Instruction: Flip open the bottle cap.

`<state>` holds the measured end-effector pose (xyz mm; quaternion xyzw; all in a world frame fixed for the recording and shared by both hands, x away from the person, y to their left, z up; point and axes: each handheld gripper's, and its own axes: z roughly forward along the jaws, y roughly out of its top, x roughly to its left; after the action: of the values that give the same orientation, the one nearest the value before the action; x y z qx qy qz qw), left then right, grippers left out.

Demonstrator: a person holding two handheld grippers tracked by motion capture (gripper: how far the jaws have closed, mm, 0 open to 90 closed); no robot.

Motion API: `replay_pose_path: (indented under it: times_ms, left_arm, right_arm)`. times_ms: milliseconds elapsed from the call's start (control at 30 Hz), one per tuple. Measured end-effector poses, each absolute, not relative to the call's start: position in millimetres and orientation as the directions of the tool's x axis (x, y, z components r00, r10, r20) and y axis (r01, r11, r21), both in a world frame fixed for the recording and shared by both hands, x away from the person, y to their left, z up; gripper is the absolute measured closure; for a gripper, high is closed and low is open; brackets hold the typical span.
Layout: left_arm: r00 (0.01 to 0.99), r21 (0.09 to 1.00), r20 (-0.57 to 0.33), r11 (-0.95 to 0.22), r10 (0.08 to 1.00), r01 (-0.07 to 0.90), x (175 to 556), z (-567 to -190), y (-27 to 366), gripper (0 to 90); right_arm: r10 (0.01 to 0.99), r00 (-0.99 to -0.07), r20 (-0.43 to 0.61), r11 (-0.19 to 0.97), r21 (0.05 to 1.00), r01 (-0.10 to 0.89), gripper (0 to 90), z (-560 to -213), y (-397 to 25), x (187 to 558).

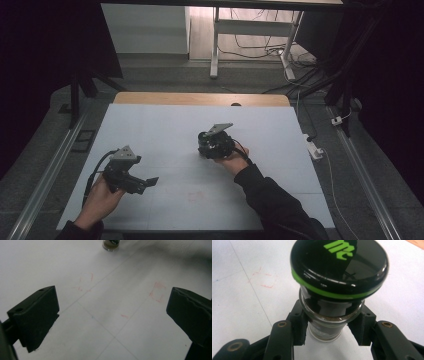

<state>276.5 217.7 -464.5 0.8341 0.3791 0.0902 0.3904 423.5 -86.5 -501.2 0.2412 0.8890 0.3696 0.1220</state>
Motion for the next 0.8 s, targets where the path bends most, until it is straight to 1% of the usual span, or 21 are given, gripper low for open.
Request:
replay_pose_path:
  times_ms: [333, 600, 800]
  left_arm:
    - [0.726, 0.747, -0.148, -0.405, 0.672, 0.527, 306.0, -460.6, 194.2, 0.0]
    - [0.745, 0.756, -0.127, -0.422, 0.655, 0.5, 322.1, -460.7, 179.1, 0.0]
    - [0.757, 0.758, -0.128, -0.429, 0.641, 0.492, 337.0, -462.3, 164.9, 0.0]
  right_arm:
    - [0.518, -0.854, -0.038, 0.61, 0.716, 0.338, 53.0, -501.2, -86.6, 423.3]
    - [0.517, -0.855, -0.04, 0.612, 0.716, 0.336, 53.0, -501.2, -86.6, 423.4]
    - [0.517, -0.855, -0.04, 0.612, 0.716, 0.336, 53.0, -501.2, -86.7, 423.4]
